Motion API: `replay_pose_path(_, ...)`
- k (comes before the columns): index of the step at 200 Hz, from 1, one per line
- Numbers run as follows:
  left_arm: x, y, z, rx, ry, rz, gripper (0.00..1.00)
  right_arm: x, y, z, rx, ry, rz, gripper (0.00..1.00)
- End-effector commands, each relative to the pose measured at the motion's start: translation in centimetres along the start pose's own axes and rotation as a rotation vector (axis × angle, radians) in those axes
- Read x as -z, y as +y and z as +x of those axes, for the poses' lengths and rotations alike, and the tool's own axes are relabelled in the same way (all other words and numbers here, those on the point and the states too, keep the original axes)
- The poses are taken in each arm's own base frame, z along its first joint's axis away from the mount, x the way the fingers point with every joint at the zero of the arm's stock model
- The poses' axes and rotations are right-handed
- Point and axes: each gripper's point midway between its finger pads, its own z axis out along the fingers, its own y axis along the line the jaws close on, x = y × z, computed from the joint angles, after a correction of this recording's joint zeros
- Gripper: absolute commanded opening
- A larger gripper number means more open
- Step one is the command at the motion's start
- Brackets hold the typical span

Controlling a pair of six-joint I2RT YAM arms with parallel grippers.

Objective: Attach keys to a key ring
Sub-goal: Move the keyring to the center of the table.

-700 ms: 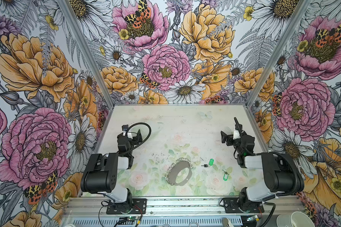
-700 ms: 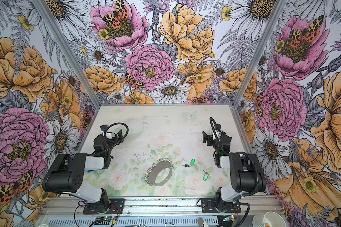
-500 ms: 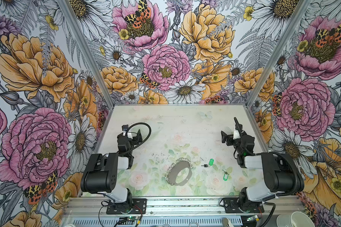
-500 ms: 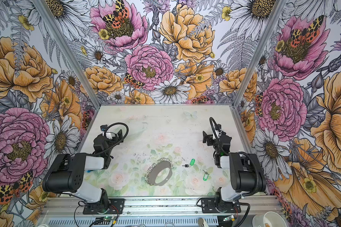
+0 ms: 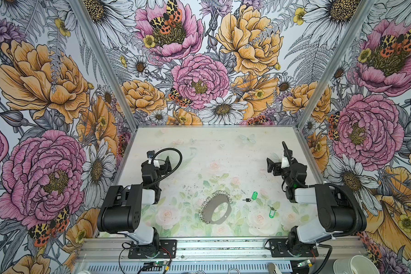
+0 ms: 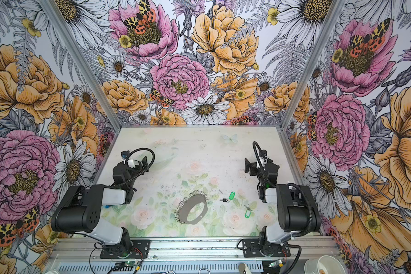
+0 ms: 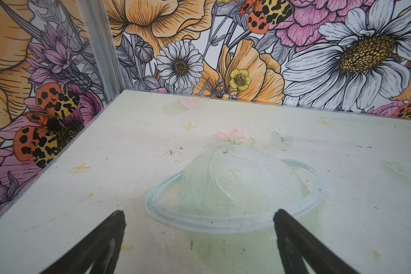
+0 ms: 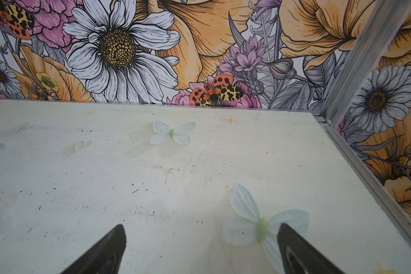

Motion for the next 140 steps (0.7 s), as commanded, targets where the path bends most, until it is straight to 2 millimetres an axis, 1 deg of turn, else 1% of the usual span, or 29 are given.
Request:
replay_pose_path(1,-0.1,-0.5,-0.8,-0.018,-0.027,0.023,0.99,-0.1,0.0,-0.2,-0.009,-0.011,0.009,1.00)
replay_pose_path(56,-0.1,-0.5,-0.9,-0.017,-0.028,0.025,0.99,-0.1,0.0,-0.2,-0.010,-0.011,0.010,1.00)
replay_pose_path(92,0.1,-0.4,-1.0,0.005,-0.040,0.070,0.99,0.1,0.2,-0.2,-0.003,-0.019,-0.001,1.00)
replay_pose_path(109,1.6,-2.0,-2.3,-0.039,-0.082,0.149,0.99,1.1,1.5,-0.8,0.036,-0.057,-0.062,1.00)
replay_pose_path(113,2.0,-2.1,-2.7,-0.046,-0.089,0.137,0.99,1.4,1.6,-0.6,0.041,-0.054,-0.057,1.00)
replay_pose_path(121,2.7,-2.4,-3.6,-0.069,-0.099,0.109,0.99,1.9,1.6,-1.2,0.050,-0.096,-0.034,0.99)
replay_pose_path(128,3.4,-2.7,-4.7,-0.092,-0.107,0.089,0.99,2.3,1.6,-1.1,0.050,-0.108,-0.029,0.99)
replay_pose_path(140,4.4,-3.2,-6.2,-0.108,-0.092,0.034,0.99,3.0,2.0,-2.1,0.059,-0.133,-0.043,1.00)
